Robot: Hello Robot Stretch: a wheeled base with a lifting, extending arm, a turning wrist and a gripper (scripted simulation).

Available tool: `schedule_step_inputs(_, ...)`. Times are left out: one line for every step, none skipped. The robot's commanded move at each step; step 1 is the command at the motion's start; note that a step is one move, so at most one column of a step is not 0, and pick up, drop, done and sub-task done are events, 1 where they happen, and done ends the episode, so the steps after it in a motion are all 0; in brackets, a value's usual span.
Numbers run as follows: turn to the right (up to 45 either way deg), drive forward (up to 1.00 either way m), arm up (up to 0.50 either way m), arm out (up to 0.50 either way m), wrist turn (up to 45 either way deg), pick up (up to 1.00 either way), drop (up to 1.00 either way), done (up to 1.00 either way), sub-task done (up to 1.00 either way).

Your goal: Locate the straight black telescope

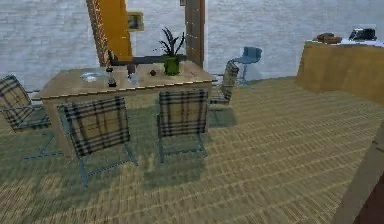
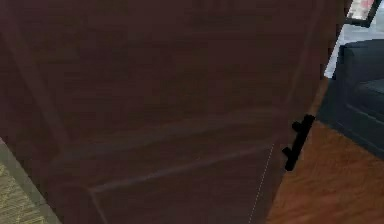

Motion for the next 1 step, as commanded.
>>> schedule_step_inputs(0.0,0.35,0.00,0.00,0.0,0.00,0.00,0.00,0.00)
